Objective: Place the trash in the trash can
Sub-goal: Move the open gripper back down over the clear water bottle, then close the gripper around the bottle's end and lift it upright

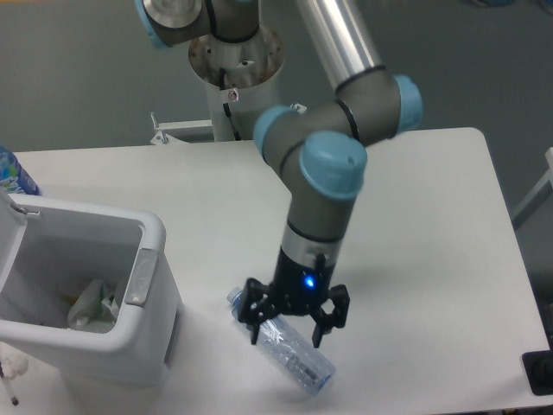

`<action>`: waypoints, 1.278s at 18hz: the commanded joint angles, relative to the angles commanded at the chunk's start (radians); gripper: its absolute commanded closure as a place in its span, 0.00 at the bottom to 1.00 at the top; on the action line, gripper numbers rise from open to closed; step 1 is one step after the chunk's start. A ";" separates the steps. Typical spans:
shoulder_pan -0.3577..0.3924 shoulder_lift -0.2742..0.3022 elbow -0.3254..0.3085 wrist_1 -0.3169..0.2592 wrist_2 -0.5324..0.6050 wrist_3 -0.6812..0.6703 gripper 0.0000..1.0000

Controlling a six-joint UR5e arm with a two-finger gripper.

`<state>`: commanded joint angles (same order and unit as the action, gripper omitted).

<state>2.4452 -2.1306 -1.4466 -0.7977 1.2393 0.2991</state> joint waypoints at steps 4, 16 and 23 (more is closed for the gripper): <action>0.000 -0.031 0.006 -0.021 0.048 -0.028 0.00; -0.026 -0.161 0.124 -0.156 0.175 -0.181 0.00; -0.046 -0.203 0.137 -0.160 0.216 -0.215 0.00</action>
<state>2.3992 -2.3331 -1.3100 -0.9572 1.4555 0.0844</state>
